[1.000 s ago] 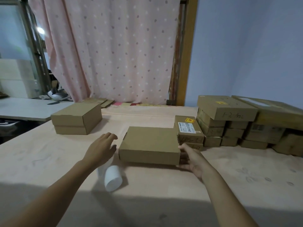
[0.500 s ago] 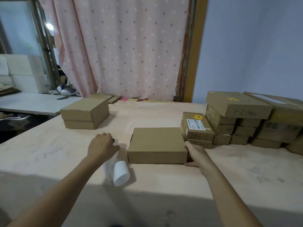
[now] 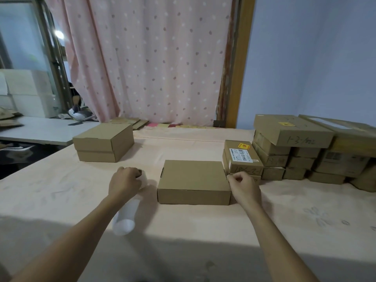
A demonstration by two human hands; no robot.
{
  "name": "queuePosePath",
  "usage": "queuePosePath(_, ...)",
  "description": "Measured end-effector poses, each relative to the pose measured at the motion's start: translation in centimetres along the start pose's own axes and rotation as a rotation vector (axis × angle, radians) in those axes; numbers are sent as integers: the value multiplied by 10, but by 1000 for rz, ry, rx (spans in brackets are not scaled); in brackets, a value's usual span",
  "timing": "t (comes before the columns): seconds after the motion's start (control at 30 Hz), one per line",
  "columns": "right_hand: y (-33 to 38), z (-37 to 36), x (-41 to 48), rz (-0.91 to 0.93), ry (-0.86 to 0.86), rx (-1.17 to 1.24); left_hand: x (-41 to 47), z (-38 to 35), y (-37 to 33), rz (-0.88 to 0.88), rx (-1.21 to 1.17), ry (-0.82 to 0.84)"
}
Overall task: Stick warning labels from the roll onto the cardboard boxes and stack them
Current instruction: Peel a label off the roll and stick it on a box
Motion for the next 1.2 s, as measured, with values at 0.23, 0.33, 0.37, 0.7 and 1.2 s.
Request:
queuePosePath(0.23, 64, -40, -24, 268, 202, 266, -17, 39, -14, 5, -715, -178)
queuePosePath(0.33, 96, -72, -47, 110, 503, 421, -26, 50, -19, -87, -766, -201)
queuePosePath(0.37, 105, -81, -54, 36, 569, 490, -28, 51, -20, -125, -760, -202)
queuePosePath(0.7, 122, -125, -65, -41, 644, 760, -37, 51, -9, -269, -620, -261)
queuePosePath(1.2, 105, -134, -71, 174, 427, 596, -43, 52, -27, -105, -762, -108)
Point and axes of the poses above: each hand's wrist, its own x-axis towards the middle knuckle, its own z-axis out of the back of the hand, y = z × x, the point moved 2 cm from there along x, towards the middle knuckle, and after that the axes turned 13 degrees about x, right-handed, at the moved point
